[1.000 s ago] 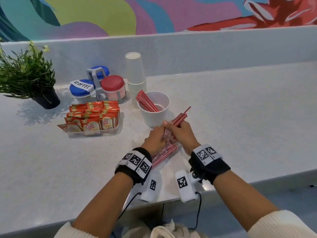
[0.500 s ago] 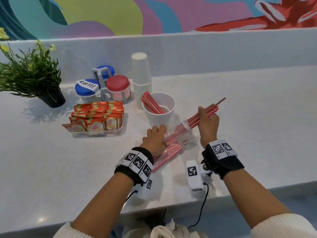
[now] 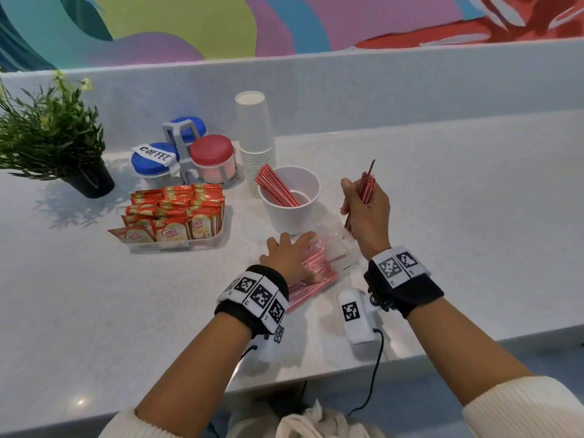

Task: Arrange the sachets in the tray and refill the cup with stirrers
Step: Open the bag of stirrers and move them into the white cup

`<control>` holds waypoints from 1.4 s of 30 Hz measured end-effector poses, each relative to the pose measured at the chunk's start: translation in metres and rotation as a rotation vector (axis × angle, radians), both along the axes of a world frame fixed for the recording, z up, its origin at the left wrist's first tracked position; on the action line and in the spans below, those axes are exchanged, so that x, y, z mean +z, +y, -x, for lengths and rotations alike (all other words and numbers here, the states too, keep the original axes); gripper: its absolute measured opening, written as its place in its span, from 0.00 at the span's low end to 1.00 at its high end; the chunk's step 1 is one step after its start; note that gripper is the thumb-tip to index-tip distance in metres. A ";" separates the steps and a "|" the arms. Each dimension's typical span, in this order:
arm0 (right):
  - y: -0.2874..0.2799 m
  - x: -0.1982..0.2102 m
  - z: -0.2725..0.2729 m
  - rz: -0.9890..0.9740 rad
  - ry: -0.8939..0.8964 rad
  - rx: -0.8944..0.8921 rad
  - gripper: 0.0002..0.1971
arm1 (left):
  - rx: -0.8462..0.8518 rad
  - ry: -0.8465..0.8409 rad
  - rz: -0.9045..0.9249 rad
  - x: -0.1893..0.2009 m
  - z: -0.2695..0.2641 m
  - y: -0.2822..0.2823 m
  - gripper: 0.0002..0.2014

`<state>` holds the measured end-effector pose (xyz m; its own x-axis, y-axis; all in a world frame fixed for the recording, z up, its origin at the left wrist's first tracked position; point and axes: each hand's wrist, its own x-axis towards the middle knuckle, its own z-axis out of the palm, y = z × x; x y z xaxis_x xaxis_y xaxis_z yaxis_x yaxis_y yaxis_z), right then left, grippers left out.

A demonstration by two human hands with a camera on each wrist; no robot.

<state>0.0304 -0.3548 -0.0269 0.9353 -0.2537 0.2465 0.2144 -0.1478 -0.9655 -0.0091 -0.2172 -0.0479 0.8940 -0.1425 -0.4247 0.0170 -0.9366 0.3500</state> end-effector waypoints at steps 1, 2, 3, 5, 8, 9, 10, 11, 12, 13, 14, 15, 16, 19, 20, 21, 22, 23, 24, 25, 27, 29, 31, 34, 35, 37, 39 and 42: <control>0.001 -0.004 0.000 0.020 0.022 0.009 0.14 | -0.001 0.002 -0.009 0.000 0.000 0.000 0.43; 0.001 -0.010 0.001 0.044 0.050 0.018 0.15 | 0.000 0.001 -0.015 -0.001 -0.001 -0.001 0.43; 0.001 -0.017 0.001 0.061 0.080 0.023 0.15 | 0.002 0.003 -0.015 -0.001 -0.002 -0.001 0.43; -0.001 -0.027 0.002 0.062 0.134 0.020 0.17 | -0.002 0.021 -0.006 0.000 -0.003 -0.001 0.43; -0.002 -0.029 0.000 0.054 0.178 0.028 0.19 | -0.026 0.020 0.025 0.006 -0.003 0.001 0.41; -0.002 -0.025 -0.002 0.040 0.180 0.035 0.20 | -0.040 -0.001 0.054 0.011 -0.004 0.001 0.40; -0.001 -0.018 -0.005 0.025 0.173 0.041 0.20 | -0.049 -0.040 0.105 0.019 -0.006 0.002 0.37; 0.000 -0.009 -0.008 0.013 0.155 0.048 0.21 | -0.048 -0.090 0.170 0.029 -0.009 0.004 0.35; 0.003 0.002 -0.012 -0.001 0.128 0.058 0.20 | -0.042 -0.153 0.228 0.041 -0.012 0.006 0.32; 0.006 0.014 -0.016 -0.018 0.096 0.066 0.20 | -0.033 -0.223 0.266 0.053 -0.017 0.009 0.29; 0.011 0.027 -0.019 -0.040 0.060 0.073 0.20 | -0.013 -0.291 0.288 0.065 -0.023 0.012 0.26; 0.016 0.040 -0.023 -0.067 0.025 0.086 0.21 | 0.028 -0.350 0.309 0.075 -0.029 0.017 0.22; 0.022 0.052 -0.027 -0.096 -0.010 0.110 0.21 | 0.085 -0.399 0.334 0.084 -0.036 0.023 0.19; 0.044 0.076 -0.038 -0.146 -0.071 0.213 0.21 | 0.222 -0.491 0.368 0.099 -0.060 0.040 0.12; 0.052 0.079 -0.041 -0.139 -0.068 0.247 0.21 | 0.236 -0.500 0.350 0.101 -0.068 0.045 0.11; 0.060 0.079 -0.043 -0.118 -0.054 0.276 0.20 | 0.240 -0.499 0.325 0.102 -0.076 0.050 0.10; 0.067 0.078 -0.045 -0.092 -0.032 0.302 0.19 | 0.242 -0.490 0.299 0.102 -0.084 0.056 0.11; 0.073 0.074 -0.047 -0.064 -0.006 0.320 0.19 | 0.243 -0.471 0.276 0.100 -0.090 0.061 0.11; 0.077 0.068 -0.049 -0.033 0.022 0.331 0.19 | 0.239 -0.447 0.254 0.098 -0.095 0.065 0.13; 0.081 0.061 -0.051 -0.002 0.055 0.333 0.19 | 0.232 -0.412 0.230 0.095 -0.099 0.070 0.15; 0.086 0.045 -0.056 0.089 0.138 0.312 0.18 | 0.226 -0.340 0.197 0.086 -0.103 0.076 0.22; 0.088 0.033 -0.060 0.220 0.192 0.291 0.19 | 0.246 -0.336 0.237 0.075 -0.107 0.081 0.22; 0.087 0.027 -0.059 0.329 0.220 0.291 0.18 | 0.299 -0.392 0.355 0.068 -0.110 0.084 0.17; 0.083 0.022 -0.058 0.495 0.195 0.331 0.19 | 0.373 -0.376 0.596 0.063 -0.117 0.086 0.09; 0.083 0.022 -0.057 0.555 0.177 0.354 0.18 | 0.401 -0.365 0.664 0.063 -0.118 0.087 0.08; 0.082 0.021 -0.057 0.619 0.164 0.389 0.12 | 0.442 -0.399 0.745 0.060 -0.124 0.089 0.10; 0.081 0.020 -0.058 0.656 0.148 0.382 0.12 | 0.462 -0.455 0.791 0.059 -0.125 0.090 0.09; 0.080 0.019 -0.060 0.714 0.152 0.324 0.16 | 0.484 -0.525 0.820 0.060 -0.120 0.089 0.12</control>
<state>0.0909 -0.2749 -0.0082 0.9720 0.2071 0.1107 0.2258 -0.6944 -0.6833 0.1111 -0.1279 0.0123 0.9739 0.2079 0.0909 -0.0129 -0.3492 0.9370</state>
